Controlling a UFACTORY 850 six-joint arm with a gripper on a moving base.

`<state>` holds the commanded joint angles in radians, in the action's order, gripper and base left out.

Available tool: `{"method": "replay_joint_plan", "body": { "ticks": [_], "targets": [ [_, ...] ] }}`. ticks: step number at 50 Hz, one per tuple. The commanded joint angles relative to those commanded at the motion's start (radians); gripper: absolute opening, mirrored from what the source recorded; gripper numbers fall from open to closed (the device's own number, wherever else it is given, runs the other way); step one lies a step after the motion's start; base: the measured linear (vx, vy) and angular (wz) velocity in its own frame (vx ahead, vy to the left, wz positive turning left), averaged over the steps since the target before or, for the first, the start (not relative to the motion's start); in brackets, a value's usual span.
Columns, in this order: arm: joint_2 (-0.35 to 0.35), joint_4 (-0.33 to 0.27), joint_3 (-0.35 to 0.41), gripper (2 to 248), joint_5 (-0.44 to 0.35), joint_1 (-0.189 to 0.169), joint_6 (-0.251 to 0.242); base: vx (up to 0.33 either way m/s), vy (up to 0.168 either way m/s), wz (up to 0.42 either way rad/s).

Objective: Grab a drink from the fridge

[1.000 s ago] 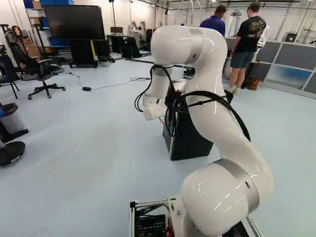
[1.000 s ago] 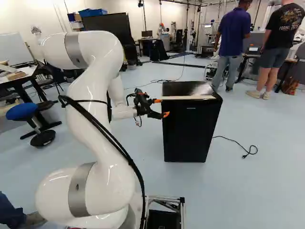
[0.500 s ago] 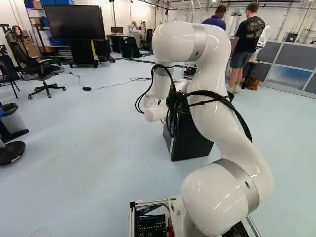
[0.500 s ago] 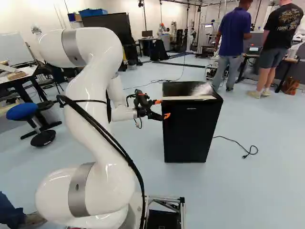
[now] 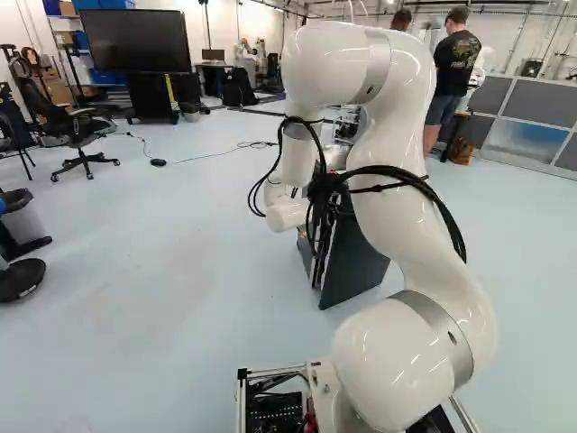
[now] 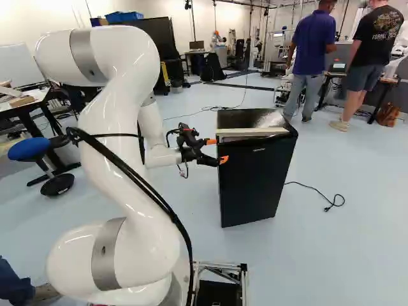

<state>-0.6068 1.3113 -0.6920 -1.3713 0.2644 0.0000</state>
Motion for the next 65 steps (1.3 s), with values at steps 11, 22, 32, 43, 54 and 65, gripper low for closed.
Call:
{"method": "replay_joint_plan", "body": {
  "ticks": [11,22,32,43,54,65],
  "targets": [
    [0.034,0.000,0.064,247,0.000,0.007,0.000,0.000,0.000,0.000],
    [0.060,0.000,0.113,247,0.000,-0.008,0.000,0.000,0.000,0.000],
    [0.074,0.000,0.139,247,0.000,-0.037,0.000,0.000,0.000,0.000],
    [0.085,0.000,0.160,247,0.000,-0.076,0.000,0.000,0.000,0.000],
    [0.094,0.007,0.177,247,0.000,-0.117,0.000,0.000,0.000,0.000],
    [0.101,0.022,0.190,247,0.000,-0.160,0.000,0.000,0.000,0.000]
  ]
}}
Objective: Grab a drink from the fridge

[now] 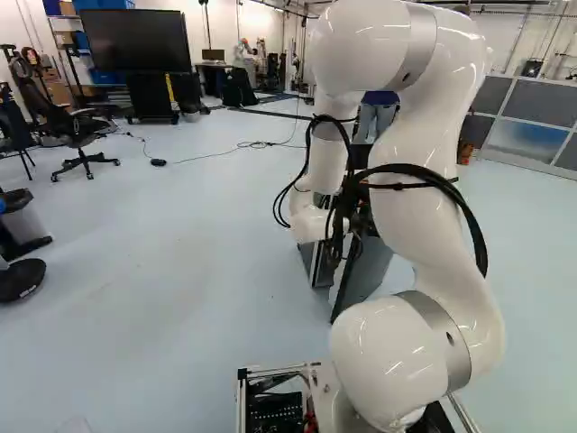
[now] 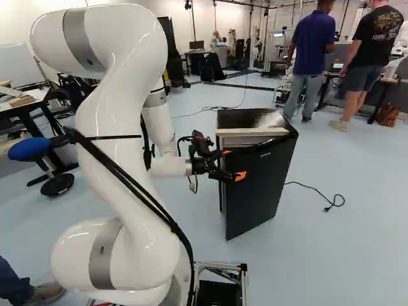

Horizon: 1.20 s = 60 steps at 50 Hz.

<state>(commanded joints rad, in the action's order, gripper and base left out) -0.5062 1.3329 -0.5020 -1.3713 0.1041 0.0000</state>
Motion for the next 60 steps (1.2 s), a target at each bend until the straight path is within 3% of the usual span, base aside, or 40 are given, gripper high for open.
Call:
{"method": "replay_joint_plan", "body": {
  "ticks": [60],
  "targets": [
    [0.008,0.086,0.015,247,0.000,-0.279,0.000,0.000,0.000,0.000]
  ]
}}
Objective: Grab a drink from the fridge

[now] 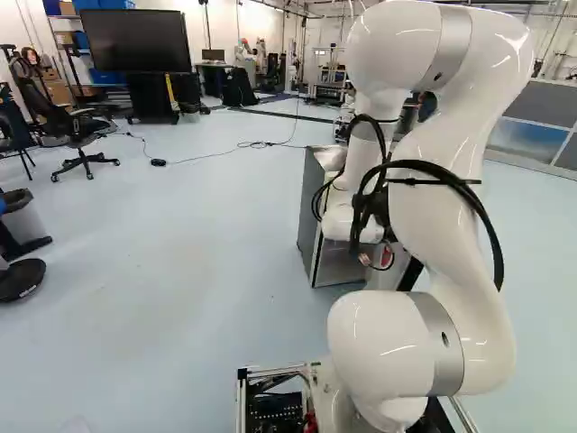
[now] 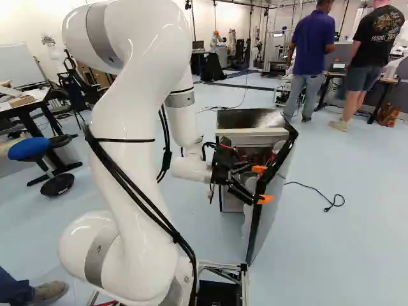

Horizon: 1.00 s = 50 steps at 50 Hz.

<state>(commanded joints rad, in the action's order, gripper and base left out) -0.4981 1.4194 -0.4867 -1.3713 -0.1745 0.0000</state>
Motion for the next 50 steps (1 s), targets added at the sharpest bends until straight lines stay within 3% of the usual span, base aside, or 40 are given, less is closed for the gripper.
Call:
{"method": "replay_joint_plan", "body": {
  "ticks": [30,50],
  "targets": [
    [-0.024,0.037,-0.051,247,0.000,-0.167,0.000,0.000,0.000,0.000],
    [-0.075,0.040,-0.156,247,0.000,-0.264,0.000,0.000,0.000,0.000]
  ]
}}
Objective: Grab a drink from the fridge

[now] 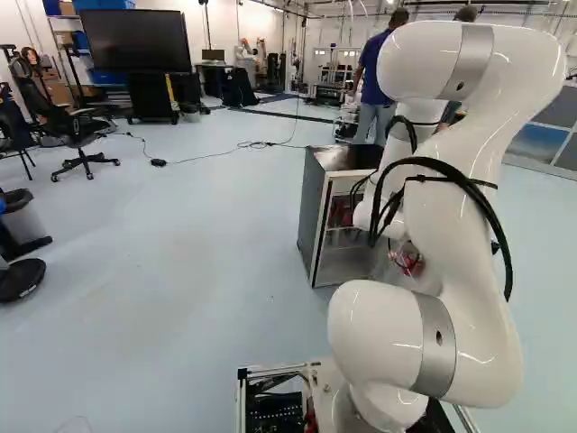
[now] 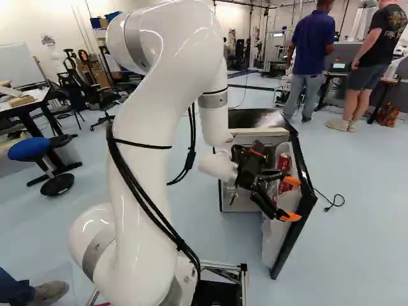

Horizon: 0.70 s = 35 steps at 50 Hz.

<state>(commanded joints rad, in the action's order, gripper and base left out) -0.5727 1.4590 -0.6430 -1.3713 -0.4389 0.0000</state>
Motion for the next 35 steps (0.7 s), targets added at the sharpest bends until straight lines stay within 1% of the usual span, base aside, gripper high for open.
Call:
{"method": "replay_joint_plan", "body": {
  "ticks": [18,35],
  "targets": [
    [-0.051,0.000,-0.104,247,0.000,-0.075,0.000,0.000,0.000,0.000],
    [-0.102,0.000,-0.204,247,0.000,-0.138,0.000,0.000,0.000,0.000]
  ]
}}
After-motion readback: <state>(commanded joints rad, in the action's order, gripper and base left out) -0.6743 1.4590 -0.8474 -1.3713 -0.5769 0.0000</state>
